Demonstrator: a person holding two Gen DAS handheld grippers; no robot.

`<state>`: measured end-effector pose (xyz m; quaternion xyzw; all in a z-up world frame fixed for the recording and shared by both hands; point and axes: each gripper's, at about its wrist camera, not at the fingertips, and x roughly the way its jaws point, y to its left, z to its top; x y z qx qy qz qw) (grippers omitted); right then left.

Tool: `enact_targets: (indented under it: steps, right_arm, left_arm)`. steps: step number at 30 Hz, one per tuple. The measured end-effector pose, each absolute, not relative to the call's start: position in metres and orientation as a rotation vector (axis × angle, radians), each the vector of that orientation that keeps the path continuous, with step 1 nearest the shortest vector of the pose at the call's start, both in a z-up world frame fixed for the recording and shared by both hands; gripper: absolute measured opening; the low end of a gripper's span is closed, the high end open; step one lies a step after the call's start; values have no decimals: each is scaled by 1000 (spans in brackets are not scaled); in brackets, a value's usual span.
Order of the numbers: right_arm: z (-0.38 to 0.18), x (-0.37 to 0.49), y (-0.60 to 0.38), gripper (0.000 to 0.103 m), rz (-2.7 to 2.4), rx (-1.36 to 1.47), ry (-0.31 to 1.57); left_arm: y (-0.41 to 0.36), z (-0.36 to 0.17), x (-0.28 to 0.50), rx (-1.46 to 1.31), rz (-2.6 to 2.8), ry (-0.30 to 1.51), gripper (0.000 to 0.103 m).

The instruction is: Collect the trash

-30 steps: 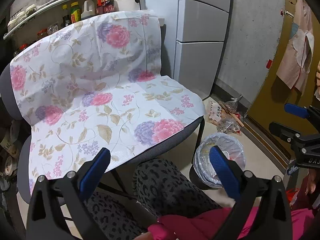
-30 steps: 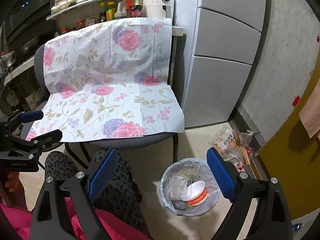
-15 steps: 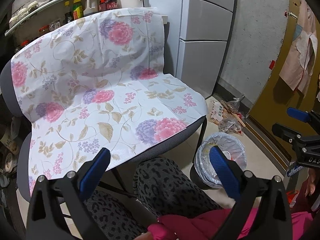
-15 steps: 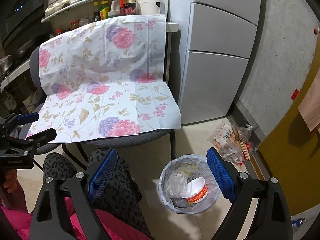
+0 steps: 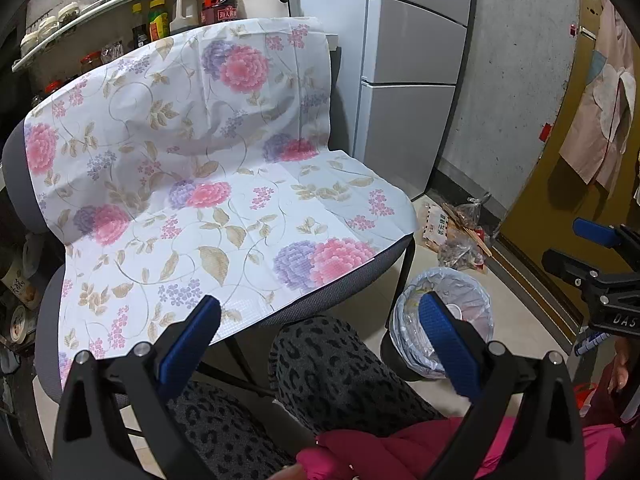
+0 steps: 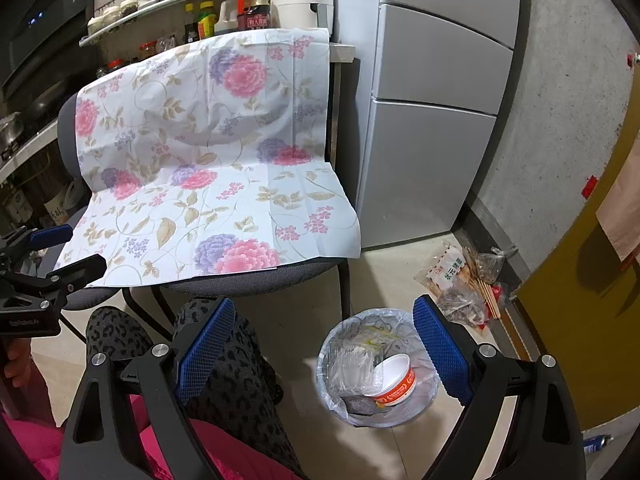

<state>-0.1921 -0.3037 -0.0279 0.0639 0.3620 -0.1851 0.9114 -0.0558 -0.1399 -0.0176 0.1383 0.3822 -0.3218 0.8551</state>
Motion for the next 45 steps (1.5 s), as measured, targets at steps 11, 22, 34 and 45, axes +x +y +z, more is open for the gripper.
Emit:
enact_targets:
  steps: [11, 22, 34, 45]
  right_arm:
    - [-28, -192, -305, 90, -382, 132, 747]
    - [-29, -192, -307, 90, -381, 132, 749]
    - [-29, -192, -306, 90, -382, 131, 749]
    - [-29, -192, -308, 90, -380, 131, 751]
  left_arm:
    - [-140, -17, -56, 292, -677, 803, 96]
    - [-138, -17, -55, 291, -677, 801, 96]
    - [-138, -15, -55, 289, -676, 800, 96]
    - [-135, -15, -53, 287, -677, 799, 96]
